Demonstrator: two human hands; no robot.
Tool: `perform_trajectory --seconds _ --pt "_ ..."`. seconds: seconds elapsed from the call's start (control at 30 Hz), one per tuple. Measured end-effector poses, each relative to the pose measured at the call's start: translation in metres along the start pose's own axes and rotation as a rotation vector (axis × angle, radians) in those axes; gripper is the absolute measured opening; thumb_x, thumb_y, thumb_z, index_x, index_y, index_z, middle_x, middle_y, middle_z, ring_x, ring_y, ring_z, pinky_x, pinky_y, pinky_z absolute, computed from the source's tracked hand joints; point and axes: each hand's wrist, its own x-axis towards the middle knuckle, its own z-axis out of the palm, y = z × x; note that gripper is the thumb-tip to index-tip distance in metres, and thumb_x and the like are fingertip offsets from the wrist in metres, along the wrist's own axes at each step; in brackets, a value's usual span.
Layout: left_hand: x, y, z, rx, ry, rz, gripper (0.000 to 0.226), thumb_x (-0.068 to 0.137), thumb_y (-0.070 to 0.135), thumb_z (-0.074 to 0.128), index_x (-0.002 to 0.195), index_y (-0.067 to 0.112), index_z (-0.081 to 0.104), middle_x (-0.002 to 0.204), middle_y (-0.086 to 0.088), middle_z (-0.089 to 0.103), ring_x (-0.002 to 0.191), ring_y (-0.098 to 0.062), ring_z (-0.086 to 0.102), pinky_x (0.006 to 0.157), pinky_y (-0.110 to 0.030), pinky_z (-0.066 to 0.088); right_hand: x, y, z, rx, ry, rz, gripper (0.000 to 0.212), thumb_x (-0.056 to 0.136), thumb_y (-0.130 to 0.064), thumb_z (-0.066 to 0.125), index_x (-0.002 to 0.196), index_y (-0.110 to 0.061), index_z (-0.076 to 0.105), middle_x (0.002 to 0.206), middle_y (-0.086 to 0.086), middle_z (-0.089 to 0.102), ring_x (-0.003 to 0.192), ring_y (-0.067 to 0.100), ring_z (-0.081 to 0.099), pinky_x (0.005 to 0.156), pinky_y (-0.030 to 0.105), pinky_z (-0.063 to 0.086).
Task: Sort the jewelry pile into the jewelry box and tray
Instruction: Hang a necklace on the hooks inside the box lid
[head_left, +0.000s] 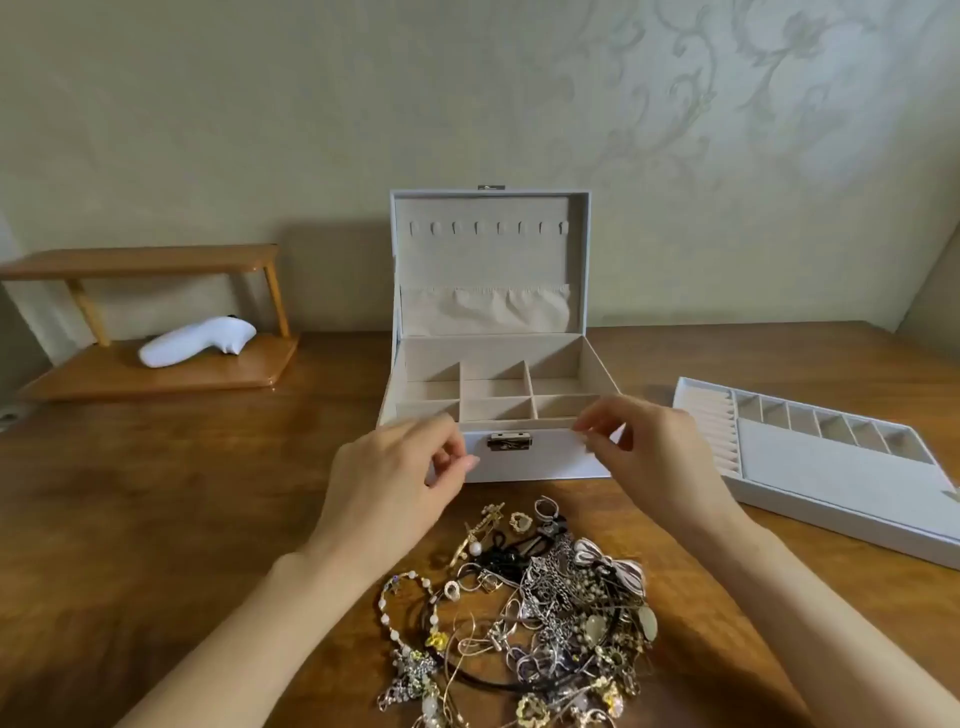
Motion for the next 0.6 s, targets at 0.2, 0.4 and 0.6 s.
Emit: perform_trajectory --seconds 0.2,0.4,0.6 --pt "0.004 -0.023 0.016 0.263 -0.068 0.002 0.065 0.063 0.053 0.069 0.116 0.018 0.056 0.112 -0.002 0.055 0.103 -0.019 0.050 0.086 -0.036 0.040 0.002 0.010 0.012 -0.349 0.090 -0.099 0.031 0.069 -0.026 0.083 0.095 -0.019 0.068 0.093 0.003 0.058 0.073 0.020 0.056 0.050 0.025 0.039" --pt "0.007 -0.031 0.032 0.241 -0.044 -0.092 0.035 0.070 0.039 0.079 0.091 0.016 0.063 0.088 0.002 0.066 0.080 -0.019 0.061 0.070 -0.029 0.036 0.006 0.007 0.017 -0.336 0.142 -0.171 0.025 0.068 -0.019 0.084 0.088 -0.017 0.069 0.086 0.001 0.061 0.072 0.025 0.062 0.048 0.028 0.044" --pt "0.014 -0.023 0.007 0.310 -0.141 -0.301 0.033 0.079 0.049 0.068 0.097 0.022 0.059 0.095 0.007 0.065 0.082 -0.010 0.050 0.077 -0.027 0.031 0.010 0.026 -0.049 -0.452 -0.120 0.330 0.038 0.071 -0.041 0.079 0.095 -0.020 0.057 0.101 0.000 0.058 0.088 0.022 0.058 0.065 0.030 0.042"
